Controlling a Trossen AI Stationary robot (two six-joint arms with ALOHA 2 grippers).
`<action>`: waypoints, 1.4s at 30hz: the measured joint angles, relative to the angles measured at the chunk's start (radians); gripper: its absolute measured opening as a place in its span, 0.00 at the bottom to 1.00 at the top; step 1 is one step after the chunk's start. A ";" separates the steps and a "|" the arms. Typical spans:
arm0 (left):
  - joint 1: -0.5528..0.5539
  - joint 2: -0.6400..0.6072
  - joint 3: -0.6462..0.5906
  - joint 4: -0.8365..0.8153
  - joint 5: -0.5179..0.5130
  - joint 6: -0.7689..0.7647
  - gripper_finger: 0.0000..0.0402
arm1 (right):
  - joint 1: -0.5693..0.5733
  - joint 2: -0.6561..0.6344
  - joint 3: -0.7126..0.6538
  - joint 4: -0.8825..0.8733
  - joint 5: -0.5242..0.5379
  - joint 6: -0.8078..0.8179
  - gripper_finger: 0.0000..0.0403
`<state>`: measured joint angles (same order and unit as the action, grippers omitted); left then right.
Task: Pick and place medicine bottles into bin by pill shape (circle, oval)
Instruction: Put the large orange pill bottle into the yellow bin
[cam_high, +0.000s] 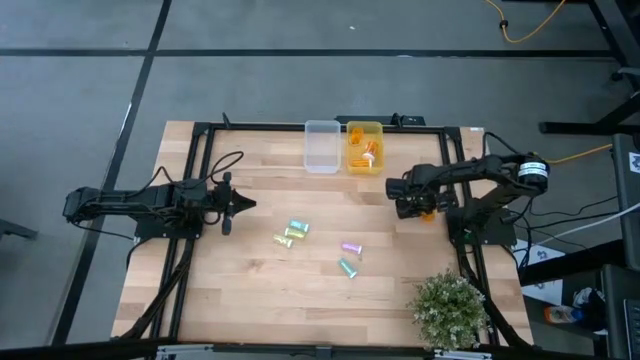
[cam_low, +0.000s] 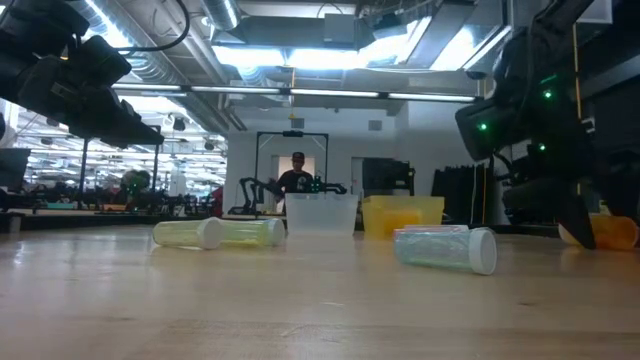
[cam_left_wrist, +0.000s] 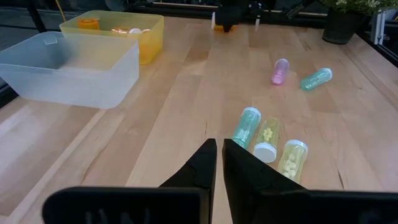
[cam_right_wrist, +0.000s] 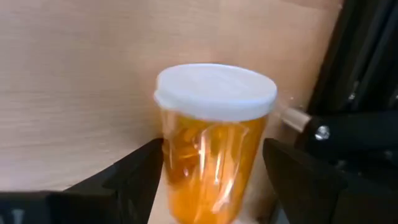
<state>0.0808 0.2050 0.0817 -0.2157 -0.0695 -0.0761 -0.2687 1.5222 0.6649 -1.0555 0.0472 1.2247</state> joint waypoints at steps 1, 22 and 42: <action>0.000 0.000 0.000 0.000 0.000 0.000 0.06 | 0.000 -0.001 -0.008 0.012 0.001 0.000 0.69; 0.000 0.000 0.000 0.000 0.000 0.000 0.06 | 0.004 0.000 0.027 0.127 0.008 -0.168 0.69; 0.000 0.000 0.000 0.000 0.000 0.000 0.06 | 0.003 0.001 0.028 0.316 -0.045 -0.339 0.70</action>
<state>0.0807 0.2052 0.0816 -0.2157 -0.0694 -0.0761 -0.2661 1.5234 0.6930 -0.7391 0.0025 0.8856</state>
